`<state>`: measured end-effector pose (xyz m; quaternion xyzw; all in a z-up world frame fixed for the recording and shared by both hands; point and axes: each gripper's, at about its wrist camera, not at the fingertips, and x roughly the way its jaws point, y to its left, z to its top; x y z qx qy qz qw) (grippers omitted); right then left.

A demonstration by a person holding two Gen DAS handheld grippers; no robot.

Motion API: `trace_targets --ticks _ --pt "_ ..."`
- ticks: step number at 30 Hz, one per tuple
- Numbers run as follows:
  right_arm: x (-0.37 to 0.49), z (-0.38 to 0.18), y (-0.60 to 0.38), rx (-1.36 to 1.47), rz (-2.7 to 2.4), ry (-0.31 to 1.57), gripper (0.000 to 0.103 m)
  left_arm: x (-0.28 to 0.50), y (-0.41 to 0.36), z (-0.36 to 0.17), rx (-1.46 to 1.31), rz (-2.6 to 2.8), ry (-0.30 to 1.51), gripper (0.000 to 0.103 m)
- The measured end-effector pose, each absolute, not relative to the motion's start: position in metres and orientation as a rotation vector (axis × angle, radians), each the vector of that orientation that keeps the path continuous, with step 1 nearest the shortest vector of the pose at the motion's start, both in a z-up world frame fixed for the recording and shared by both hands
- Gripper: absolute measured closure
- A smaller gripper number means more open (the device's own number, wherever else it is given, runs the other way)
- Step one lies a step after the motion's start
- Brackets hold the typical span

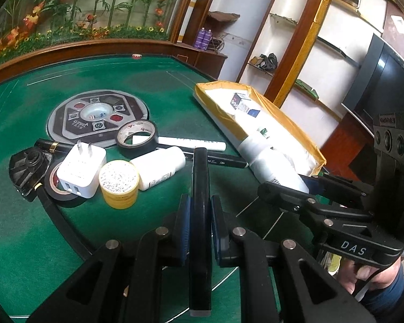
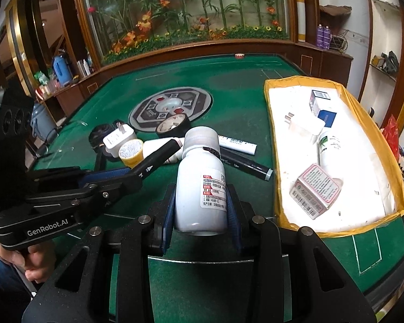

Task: Organize rigid objects
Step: 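Carry the marker and bottle into the tray and open both tools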

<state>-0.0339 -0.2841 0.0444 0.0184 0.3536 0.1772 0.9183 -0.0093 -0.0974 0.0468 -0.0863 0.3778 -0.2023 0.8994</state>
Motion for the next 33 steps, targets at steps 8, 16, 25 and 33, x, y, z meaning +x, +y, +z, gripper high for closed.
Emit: trace_targets --ticks 8,16,25,33 --pt "-0.041 0.053 -0.305 0.078 0.344 0.699 0.069 -0.006 -0.107 0.054 -0.196 -0.437 0.781 0.089" --pt "-0.036 0.062 -0.355 0.15 0.258 0.665 0.069 0.013 -0.146 0.073 -0.216 -0.494 0.769 0.089" --pt "0.004 0.053 -0.427 0.22 0.101 0.704 0.069 0.08 -0.224 0.072 -0.295 -0.513 0.83 0.089" --pt "0.036 0.035 -0.453 0.23 0.041 0.779 0.069 0.116 -0.247 0.043 -0.342 -0.43 0.903 0.089"
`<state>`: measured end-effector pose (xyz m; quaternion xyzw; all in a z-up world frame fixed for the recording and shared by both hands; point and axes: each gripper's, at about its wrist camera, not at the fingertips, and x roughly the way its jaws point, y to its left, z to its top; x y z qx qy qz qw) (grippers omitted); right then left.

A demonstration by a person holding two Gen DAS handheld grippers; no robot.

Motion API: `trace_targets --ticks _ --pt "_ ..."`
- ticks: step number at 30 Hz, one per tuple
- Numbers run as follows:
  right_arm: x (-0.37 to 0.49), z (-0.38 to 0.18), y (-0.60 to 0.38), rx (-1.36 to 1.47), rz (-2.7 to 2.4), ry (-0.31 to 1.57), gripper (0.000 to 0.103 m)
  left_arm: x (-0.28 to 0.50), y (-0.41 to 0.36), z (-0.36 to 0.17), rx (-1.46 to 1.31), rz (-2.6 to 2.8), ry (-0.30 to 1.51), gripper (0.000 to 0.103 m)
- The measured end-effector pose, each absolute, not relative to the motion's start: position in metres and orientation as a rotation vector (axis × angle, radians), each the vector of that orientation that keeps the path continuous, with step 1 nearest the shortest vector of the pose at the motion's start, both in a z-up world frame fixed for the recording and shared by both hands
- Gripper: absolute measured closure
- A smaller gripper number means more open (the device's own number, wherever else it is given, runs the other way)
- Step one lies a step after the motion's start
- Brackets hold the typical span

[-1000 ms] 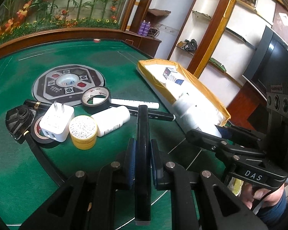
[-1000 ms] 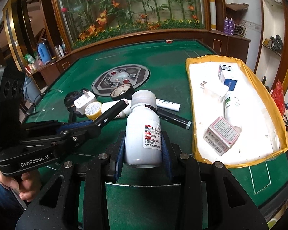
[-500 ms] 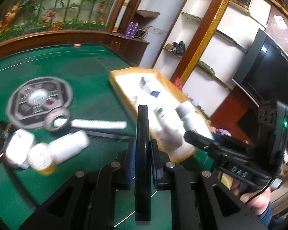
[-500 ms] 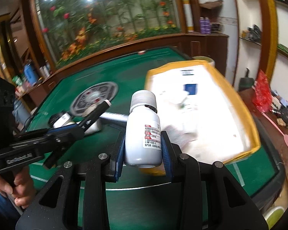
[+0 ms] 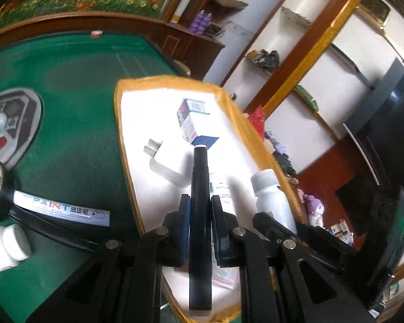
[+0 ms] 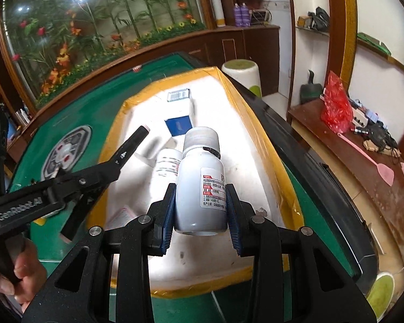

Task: Organize rigid objects
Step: 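Carry the marker and bottle into the tray and open both tools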

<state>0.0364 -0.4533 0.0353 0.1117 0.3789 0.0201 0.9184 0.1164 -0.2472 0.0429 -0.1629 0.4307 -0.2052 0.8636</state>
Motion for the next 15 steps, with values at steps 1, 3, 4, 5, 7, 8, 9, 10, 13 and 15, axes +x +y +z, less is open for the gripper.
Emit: trace_targets --ticks 1,3,4,5,7,8,9,10,13,15 --pt "0.039 0.032 -0.453 0.227 0.043 0.791 0.069 0.117 -0.248 0.039 -0.343 -0.426 0.912 0.089" --pt "0.043 0.027 -0.451 0.222 0.046 0.809 0.069 0.119 -0.249 0.034 -0.348 -0.428 0.924 0.089" --pt "0.045 0.024 -0.45 0.215 0.042 0.821 0.069 0.118 -0.249 0.032 -0.346 -0.435 0.924 0.089" --pt "0.046 0.021 -0.449 0.21 0.037 0.83 0.069 0.116 -0.25 0.033 -0.335 -0.441 0.917 0.089" --pt "0.05 0.017 -0.449 0.212 0.036 0.839 0.069 0.113 -0.254 0.034 -0.305 -0.447 0.903 0.089" --pt "0.05 0.014 -0.448 0.214 0.036 0.845 0.069 0.111 -0.254 0.034 -0.303 -0.453 0.898 0.089" --pt "0.05 0.012 -0.446 0.209 0.032 0.851 0.069 0.11 -0.256 0.034 -0.3 -0.456 0.897 0.089" --pt "0.051 0.012 -0.444 0.196 0.02 0.848 0.069 0.108 -0.257 0.034 -0.289 -0.462 0.897 0.089" --pt "0.051 0.011 -0.443 0.194 0.009 0.849 0.069 0.106 -0.259 0.033 -0.272 -0.481 0.899 0.088" --pt "0.051 0.01 -0.441 0.188 0.006 0.854 0.069 0.104 -0.258 0.033 -0.27 -0.482 0.888 0.088"
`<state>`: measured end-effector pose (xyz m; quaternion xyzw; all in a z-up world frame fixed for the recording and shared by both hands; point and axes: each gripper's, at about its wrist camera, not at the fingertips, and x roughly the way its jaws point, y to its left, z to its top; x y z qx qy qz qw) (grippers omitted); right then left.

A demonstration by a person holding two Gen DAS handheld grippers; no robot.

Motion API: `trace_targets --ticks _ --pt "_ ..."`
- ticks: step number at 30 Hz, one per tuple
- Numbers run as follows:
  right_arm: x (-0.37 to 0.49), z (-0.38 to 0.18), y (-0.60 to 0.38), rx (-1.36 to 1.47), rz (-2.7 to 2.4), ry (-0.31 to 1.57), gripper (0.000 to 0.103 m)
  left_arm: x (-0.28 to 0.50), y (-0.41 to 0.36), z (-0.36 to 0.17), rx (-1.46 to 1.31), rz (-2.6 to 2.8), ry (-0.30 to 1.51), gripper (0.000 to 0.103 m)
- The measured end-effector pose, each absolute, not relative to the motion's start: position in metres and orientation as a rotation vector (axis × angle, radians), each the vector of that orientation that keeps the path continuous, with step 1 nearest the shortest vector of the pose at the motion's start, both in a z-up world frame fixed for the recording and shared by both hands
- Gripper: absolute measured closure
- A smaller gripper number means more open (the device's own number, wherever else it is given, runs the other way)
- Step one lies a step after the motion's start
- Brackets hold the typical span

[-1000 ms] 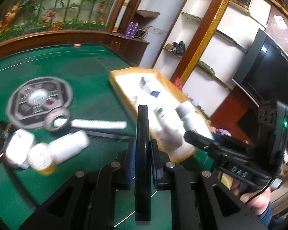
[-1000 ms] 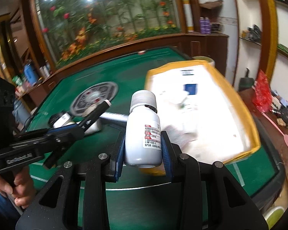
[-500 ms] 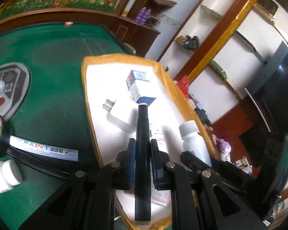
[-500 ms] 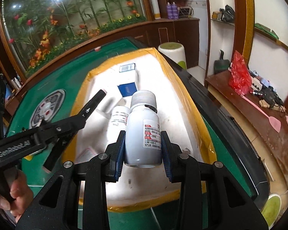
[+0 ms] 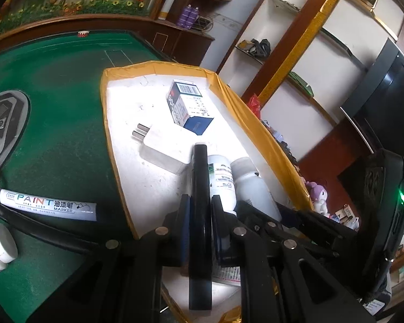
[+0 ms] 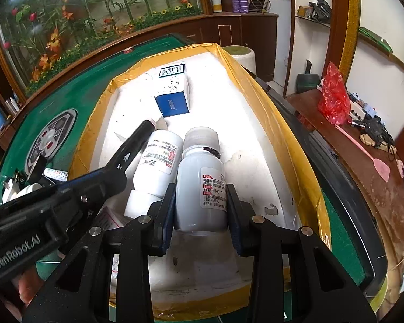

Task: Organize rigid objects
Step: 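Carry the marker and bottle into the tray and open both tools, then move both tools back over the items on the table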

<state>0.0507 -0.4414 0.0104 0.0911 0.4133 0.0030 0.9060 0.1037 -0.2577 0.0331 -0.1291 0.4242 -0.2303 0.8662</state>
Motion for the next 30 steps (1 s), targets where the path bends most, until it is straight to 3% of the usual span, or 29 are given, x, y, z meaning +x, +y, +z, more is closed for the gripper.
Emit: trace_targets --ticks 12,15,17,19,30 --pt "0.032 0.022 -0.437 0.139 -0.037 0.827 0.068 0.105 -0.255 0.033 -0.325 -0.511 0.908 0.083" --pt "0.023 0.027 -0.439 0.151 -0.041 0.808 0.068 0.102 -0.256 0.036 -0.331 -0.512 0.895 0.075" --pt "0.017 0.03 -0.44 0.162 -0.04 0.794 0.068 0.1 -0.255 0.038 -0.335 -0.511 0.882 0.059" --pt "0.013 0.032 -0.44 0.162 -0.036 0.789 0.068 0.098 -0.253 0.042 -0.337 -0.508 0.863 0.053" --pt "-0.016 0.045 -0.426 0.199 0.02 0.743 0.068 0.089 -0.245 0.055 -0.334 -0.473 0.827 0.053"
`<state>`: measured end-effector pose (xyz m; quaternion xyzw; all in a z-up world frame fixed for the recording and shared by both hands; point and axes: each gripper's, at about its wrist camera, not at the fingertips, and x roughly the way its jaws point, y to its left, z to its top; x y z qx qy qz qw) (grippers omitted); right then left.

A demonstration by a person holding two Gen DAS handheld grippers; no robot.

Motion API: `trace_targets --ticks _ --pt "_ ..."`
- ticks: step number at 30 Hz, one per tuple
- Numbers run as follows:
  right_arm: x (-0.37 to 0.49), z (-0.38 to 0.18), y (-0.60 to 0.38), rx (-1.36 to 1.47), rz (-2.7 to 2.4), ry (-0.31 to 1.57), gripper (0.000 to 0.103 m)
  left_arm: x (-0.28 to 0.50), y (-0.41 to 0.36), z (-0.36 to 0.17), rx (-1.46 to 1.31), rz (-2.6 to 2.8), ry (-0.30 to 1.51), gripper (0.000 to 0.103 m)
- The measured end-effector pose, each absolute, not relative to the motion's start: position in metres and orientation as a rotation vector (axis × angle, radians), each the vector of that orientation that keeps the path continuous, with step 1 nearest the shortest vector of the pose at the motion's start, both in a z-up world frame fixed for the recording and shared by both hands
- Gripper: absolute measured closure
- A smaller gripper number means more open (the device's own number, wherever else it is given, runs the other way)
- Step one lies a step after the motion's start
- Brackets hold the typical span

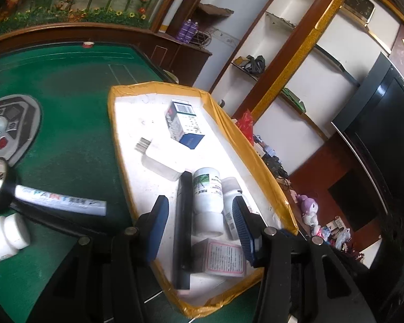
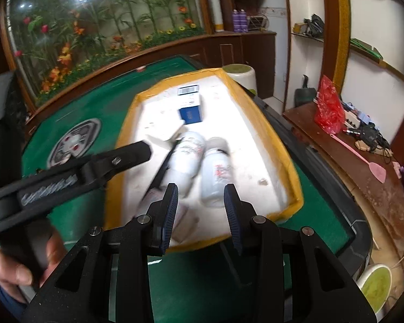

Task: Organize rigid objects
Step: 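Move both tools back over the items on the table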

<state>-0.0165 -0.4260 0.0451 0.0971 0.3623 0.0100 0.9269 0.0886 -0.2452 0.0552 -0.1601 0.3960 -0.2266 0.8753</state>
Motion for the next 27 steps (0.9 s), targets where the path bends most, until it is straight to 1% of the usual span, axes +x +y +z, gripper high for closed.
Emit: trace_targets --ticks 12,21,23,27 --pt "-0.038 0.046 -0.377 0.163 0.195 0.745 0.068 0.036 -0.176 0.067 -0.308 -0.327 0.843 0.053" --pt "-0.047 0.043 -0.355 0.129 0.267 0.748 0.068 -0.027 -0.076 0.069 -0.334 -0.09 0.799 0.054" --pt "-0.048 0.042 -0.354 0.134 0.273 0.748 0.068 -0.029 -0.059 0.065 -0.317 -0.009 0.796 0.052" --pt "-0.048 0.041 -0.351 0.144 0.295 0.749 0.068 -0.013 -0.036 0.04 -0.337 0.093 0.885 0.052"
